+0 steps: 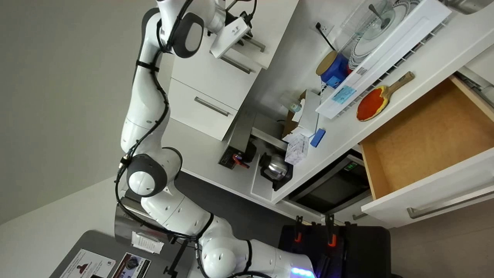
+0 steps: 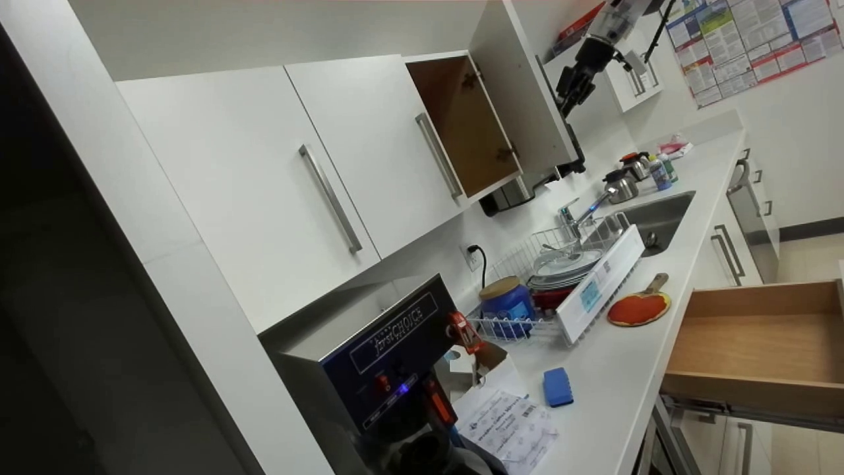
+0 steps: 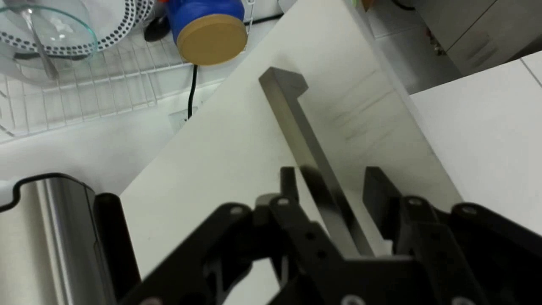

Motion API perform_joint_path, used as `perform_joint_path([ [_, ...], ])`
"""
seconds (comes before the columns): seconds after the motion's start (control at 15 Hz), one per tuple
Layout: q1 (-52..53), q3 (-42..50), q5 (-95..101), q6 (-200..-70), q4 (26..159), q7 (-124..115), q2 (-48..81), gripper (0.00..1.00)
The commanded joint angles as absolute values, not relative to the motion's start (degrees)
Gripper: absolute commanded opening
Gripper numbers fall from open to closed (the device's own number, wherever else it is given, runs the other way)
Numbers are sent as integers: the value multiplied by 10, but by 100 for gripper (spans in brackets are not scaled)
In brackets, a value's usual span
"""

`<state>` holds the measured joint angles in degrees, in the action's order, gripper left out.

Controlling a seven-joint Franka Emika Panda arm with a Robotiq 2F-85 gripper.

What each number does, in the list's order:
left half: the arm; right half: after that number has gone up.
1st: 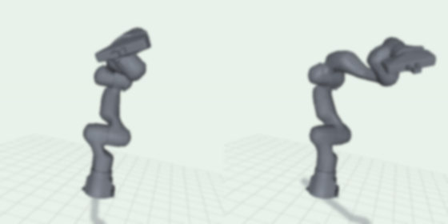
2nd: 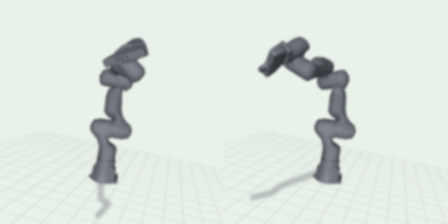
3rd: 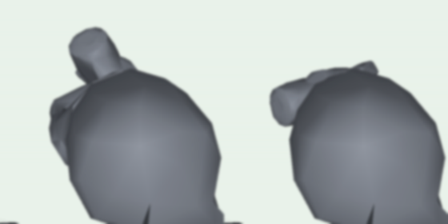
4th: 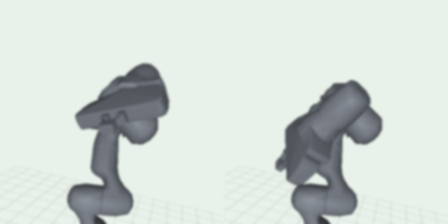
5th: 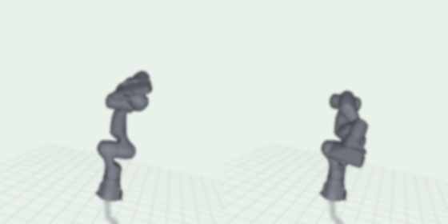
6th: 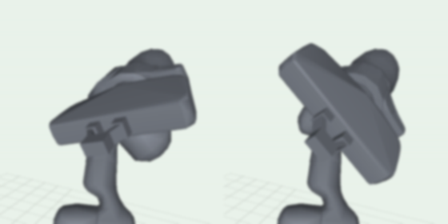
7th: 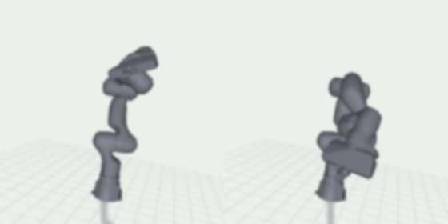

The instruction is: Open the right file cabinet drawer on top of rack

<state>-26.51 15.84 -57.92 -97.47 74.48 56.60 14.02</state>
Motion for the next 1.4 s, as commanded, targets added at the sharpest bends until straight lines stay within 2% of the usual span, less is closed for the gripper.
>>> perform_joint_path([
  [0.0,-278,168,-540,-869,707,495,116,80],
  [0.2,-269,172,-503,-848,713,445,81,99],
  [0.6,-208,146,-305,-997,819,291,-47,100],
  [1.0,-181,51,-107,-1212,1005,72,-146,100],
  [1.33,-128,66,-45,-1279,1111,-9,-172,100],
])
